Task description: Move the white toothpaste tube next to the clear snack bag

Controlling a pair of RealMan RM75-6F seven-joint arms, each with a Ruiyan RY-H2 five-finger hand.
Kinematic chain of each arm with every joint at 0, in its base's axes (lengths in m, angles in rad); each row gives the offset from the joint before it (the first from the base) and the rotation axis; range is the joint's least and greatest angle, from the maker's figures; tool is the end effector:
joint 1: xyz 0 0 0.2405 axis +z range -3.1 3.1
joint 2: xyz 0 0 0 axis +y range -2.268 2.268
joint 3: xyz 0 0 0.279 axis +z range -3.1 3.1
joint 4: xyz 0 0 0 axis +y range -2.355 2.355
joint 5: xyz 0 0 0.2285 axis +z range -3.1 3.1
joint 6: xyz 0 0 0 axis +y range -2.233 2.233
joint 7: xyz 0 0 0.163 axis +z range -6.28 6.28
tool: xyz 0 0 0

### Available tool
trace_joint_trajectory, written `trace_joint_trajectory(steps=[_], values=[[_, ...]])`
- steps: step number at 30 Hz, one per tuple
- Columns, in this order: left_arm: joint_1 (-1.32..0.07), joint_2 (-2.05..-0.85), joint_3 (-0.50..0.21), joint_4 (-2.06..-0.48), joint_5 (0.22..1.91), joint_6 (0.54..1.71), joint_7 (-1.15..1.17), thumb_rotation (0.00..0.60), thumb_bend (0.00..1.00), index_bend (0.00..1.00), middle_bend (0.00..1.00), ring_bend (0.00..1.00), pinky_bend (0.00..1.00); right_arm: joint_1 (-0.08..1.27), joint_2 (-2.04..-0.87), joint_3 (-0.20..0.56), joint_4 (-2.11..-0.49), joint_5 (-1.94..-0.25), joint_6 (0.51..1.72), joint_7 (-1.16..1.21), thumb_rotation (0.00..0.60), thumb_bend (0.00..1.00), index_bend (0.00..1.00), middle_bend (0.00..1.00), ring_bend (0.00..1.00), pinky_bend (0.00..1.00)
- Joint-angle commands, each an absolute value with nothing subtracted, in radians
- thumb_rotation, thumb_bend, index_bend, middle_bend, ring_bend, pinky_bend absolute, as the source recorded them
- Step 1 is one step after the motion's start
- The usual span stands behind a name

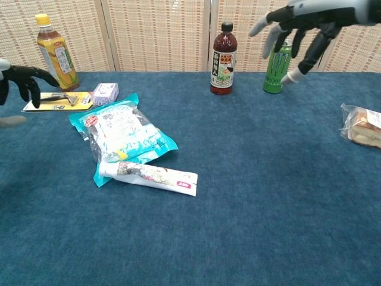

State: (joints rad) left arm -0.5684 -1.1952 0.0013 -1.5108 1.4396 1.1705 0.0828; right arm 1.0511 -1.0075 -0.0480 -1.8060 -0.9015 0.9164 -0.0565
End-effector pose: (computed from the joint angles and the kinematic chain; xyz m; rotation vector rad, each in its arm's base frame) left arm -0.2577 0.3408 0.0862 -1.8401 -0.7314 -0.8816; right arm -0.1346 -0.4067 0.1013 1.8785 -1.0317 0.8555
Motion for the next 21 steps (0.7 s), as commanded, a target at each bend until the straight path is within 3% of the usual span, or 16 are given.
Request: trace_joint_trajectory(steps=[1,11,21], values=[[-0.511,-1.180,-0.014,-1.533,1.388,1.225,0.104,0.600,0.33,0.16,0.37,0.32,0.45,0.933,-0.958,-0.076,-1.865,-0.923,1.035,-0.097,0.600,0.07,0.16,0.30,0.24,0.33],[-0.360,-1.169,-0.013,-1.559,1.319,1.374,0.143,0.600,0.33,0.16,0.35,0.30,0.41,0.667,-0.938,-0.126,-1.872,-1.014,1.258,-0.095,0.600,0.07,0.19,0.32,0.25,0.33],[-0.235,-1.212,-0.004,-1.577,1.318,1.512,0.200,0.600,0.33,0.16,0.34,0.29,0.39,0.369,-1.048,-0.154,-1.768,-1.180,1.568,-0.077,0.600,0.07,0.24,0.34,0.26,0.33]])
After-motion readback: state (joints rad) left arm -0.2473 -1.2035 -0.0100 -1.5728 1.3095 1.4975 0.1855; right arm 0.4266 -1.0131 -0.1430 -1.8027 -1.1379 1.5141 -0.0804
